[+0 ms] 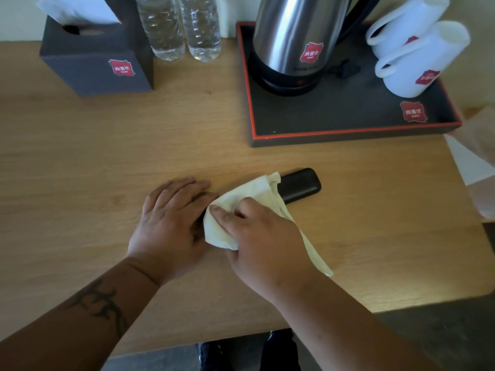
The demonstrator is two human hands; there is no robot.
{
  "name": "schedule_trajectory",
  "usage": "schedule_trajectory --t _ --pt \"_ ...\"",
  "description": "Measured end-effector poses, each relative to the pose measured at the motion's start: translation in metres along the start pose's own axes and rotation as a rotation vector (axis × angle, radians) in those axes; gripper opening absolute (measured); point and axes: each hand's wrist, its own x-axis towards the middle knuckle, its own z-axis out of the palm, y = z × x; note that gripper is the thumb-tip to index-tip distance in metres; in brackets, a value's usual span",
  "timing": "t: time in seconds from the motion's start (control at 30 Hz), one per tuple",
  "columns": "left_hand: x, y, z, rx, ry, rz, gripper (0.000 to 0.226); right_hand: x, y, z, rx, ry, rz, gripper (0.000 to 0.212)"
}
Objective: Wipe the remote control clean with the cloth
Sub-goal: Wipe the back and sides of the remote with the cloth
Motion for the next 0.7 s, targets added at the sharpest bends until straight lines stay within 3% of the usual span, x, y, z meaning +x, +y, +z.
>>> schedule_trajectory --t 0.33,0.57,0.63,0.7 --pt "0.001 0.003 -0.005 0.018 -0.063 -0.019 0.064 -0.003 0.051 -0.015 0.015 0.205 0.29 0.057" --pt "0.002 0.002 -0.008 -0.01 -0.081 -0.007 0.062 -0.002 0.112 -0.043 0.046 0.279 0.626 0.033" --pt "0.001 0.001 -0.008 -0.011 -0.084 0.005 0.062 -0.005 0.112 -0.053 0.089 0.317 0.62 0.031" --pt "0.002 0.0 -0.008 -0.008 -0.081 0.001 0.063 0.002 0.089 -0.06 0.096 0.321 0.496 0.028"
